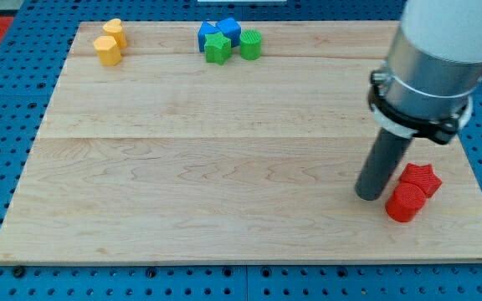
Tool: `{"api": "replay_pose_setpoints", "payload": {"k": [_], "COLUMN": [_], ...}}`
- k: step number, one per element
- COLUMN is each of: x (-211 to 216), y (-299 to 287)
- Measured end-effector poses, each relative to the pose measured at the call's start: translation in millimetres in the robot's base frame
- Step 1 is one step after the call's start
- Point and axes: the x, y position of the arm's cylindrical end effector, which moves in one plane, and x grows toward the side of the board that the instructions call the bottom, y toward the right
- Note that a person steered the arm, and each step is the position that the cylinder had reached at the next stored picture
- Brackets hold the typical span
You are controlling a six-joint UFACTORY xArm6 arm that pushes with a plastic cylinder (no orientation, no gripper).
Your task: Move the yellow hexagon towards the bottom center of the board
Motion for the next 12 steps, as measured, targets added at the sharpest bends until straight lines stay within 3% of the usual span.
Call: {"api": "replay_pose_setpoints", "payload": {"k": [1,3,5,6,7,8,9,12], "x": [-13.5,-25.5,-139.5,-175.8,-222.1,-300.7,-340.9,-340.3], "y": [-52.2,-75.5,-274.3,-375.9,-439.5,-434.1,-426.7,-376.8]}}
